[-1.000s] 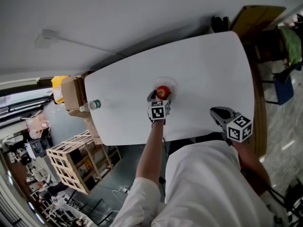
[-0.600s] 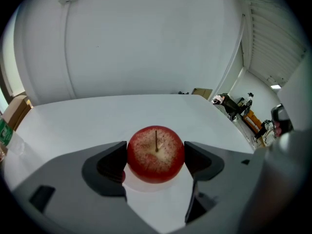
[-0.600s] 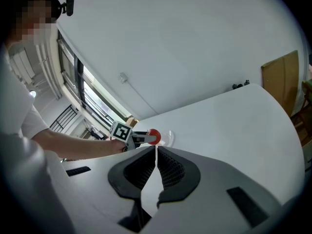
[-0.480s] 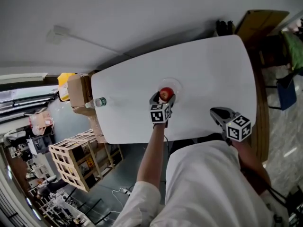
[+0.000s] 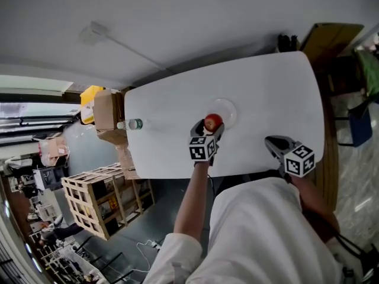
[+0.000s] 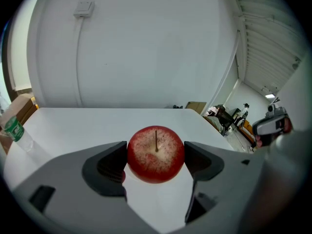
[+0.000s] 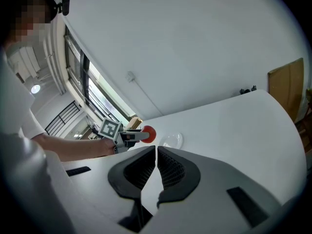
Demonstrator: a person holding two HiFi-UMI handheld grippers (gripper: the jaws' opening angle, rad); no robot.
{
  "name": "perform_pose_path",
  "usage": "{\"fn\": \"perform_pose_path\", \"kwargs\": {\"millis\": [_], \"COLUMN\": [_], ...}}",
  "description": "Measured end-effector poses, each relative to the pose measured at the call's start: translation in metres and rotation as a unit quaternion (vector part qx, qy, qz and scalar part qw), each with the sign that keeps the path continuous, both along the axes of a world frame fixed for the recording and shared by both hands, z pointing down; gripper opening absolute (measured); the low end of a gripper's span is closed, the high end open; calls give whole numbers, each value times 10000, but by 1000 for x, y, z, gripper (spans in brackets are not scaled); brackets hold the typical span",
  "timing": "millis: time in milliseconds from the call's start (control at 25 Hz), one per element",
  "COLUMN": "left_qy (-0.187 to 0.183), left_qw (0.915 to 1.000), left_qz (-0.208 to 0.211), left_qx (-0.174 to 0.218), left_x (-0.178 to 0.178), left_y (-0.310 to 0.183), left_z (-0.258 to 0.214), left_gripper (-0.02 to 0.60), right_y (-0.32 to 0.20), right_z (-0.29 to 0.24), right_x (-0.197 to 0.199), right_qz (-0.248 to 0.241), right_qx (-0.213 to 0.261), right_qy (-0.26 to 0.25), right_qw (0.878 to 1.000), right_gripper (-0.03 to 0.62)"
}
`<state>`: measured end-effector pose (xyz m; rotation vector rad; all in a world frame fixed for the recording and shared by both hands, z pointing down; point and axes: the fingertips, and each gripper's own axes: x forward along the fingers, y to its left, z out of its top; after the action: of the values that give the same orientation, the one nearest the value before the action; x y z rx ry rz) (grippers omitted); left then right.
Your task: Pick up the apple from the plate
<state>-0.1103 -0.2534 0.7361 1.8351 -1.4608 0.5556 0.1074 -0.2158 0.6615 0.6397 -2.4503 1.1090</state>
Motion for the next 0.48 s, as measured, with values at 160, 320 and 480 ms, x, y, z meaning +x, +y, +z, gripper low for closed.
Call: {"fn": "perform_pose_path", "kwargs": {"millis": [160,320,480], "left_qy": [173,327,455], "left_qw": [9997,9988,9975], "left_qz": [-26,60,176], "left_qx": [193,352,504], "left_x": [-7,-18,-32], "left_y": [13,30,49], "left_z": [-18,-38,-59], "left_gripper": [367,367,367], "right_y": [13,29,46], "right_z": [-5,-14,-26], "right_x": [-11,-29,-45], "right_qz": [22,114,258], "right_qx": [114,221,315], "right_qy": [52,84,97], "right_qw": [9999,9997,9991], "right_gripper": [37,38,38]}}
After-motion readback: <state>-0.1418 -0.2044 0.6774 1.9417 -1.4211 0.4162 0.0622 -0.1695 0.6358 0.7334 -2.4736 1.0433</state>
